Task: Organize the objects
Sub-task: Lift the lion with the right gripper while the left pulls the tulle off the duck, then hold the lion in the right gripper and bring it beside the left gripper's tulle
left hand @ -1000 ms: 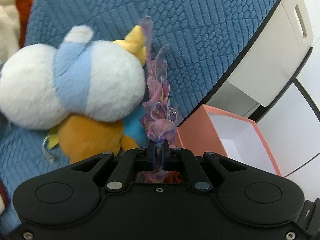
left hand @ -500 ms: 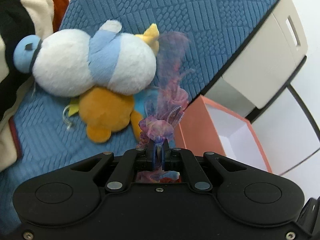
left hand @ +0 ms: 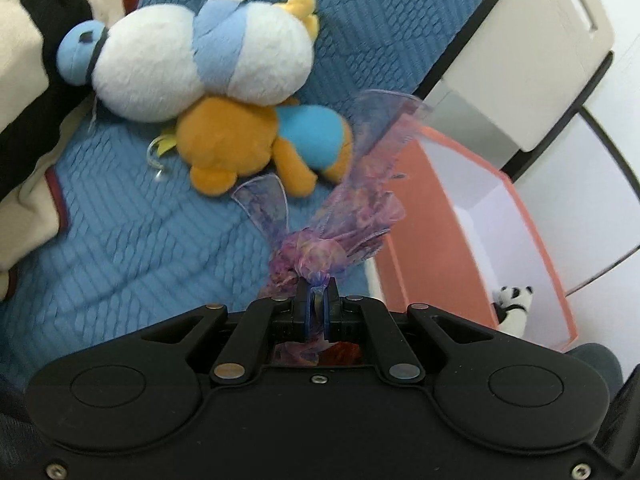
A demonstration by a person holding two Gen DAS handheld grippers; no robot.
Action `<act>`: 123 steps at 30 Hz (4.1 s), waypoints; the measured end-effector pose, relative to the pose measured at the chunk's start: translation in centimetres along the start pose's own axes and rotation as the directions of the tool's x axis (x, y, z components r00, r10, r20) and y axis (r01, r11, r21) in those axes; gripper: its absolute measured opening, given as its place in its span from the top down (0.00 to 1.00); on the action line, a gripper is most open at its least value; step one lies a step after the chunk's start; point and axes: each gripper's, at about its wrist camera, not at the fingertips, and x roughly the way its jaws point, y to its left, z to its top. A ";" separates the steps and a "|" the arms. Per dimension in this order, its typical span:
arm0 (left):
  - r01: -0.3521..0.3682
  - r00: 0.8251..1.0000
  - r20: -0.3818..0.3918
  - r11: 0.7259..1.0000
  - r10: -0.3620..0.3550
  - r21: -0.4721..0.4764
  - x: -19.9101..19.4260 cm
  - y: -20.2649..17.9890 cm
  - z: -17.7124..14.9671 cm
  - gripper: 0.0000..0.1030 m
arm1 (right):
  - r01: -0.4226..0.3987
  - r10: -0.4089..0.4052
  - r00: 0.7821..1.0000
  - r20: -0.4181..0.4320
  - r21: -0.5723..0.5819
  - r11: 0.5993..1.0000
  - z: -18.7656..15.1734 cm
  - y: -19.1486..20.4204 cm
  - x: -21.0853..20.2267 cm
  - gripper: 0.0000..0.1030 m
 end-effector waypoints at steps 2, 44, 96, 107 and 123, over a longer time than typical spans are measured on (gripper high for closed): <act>-0.022 1.000 -0.008 1.000 0.022 -0.011 0.3 0.2 0.0 0.93 | 0.002 -0.002 1.000 0.002 -0.025 1.000 -0.2 0.2 0.1 0.44; -0.208 0.970 -0.143 0.976 0.197 -0.068 7.1 1.3 0.4 0.89 | -0.112 0.111 0.994 0.024 0.062 0.992 -2.6 0.4 3.4 0.37; -0.051 0.997 0.055 0.994 0.057 -0.098 -4.5 -4.2 6.7 0.88 | -0.264 0.247 0.964 0.097 0.264 0.927 10.4 -8.5 -3.7 0.52; -0.066 0.997 0.040 0.988 0.072 -0.142 -3.5 -1.4 4.5 0.87 | -0.297 0.295 0.954 0.053 0.320 0.900 9.0 -8.7 -2.5 0.51; -0.075 0.997 -0.010 0.980 0.075 -0.184 2.1 3.0 2.8 0.87 | -0.182 0.254 0.964 -0.072 0.515 0.838 7.3 -7.4 5.3 0.39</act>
